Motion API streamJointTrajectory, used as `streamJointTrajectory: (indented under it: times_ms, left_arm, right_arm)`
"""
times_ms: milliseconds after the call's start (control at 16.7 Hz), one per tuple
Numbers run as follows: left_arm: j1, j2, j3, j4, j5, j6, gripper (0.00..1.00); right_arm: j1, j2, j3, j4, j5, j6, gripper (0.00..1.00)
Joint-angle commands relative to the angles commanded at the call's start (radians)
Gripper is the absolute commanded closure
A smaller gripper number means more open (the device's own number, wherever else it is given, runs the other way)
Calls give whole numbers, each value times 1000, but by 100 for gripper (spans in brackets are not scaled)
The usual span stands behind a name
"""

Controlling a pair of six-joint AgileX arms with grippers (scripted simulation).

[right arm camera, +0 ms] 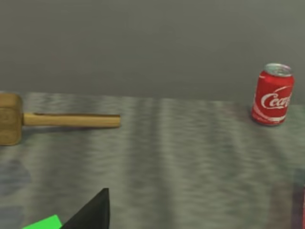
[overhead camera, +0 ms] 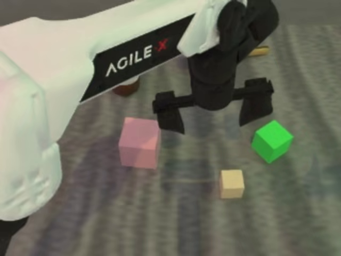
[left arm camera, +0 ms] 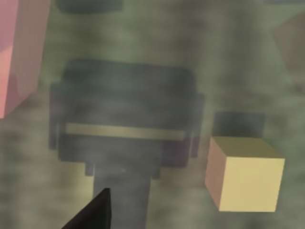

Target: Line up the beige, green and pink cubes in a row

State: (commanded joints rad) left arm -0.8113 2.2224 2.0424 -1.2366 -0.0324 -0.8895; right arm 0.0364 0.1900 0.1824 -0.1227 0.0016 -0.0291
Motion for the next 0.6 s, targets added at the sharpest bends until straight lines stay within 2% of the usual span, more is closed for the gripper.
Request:
streamJointTrajectory:
  times_ms: [300,600]
  left_arm:
    - [196,-456,-411,237,-6,94,0]
    - [424,-1055,-955,537,-5,277,0]
  right_arm:
    - [68,411,332,-217,-2,-51,0]
    - [148,951,714,-486,-2,-111,0]
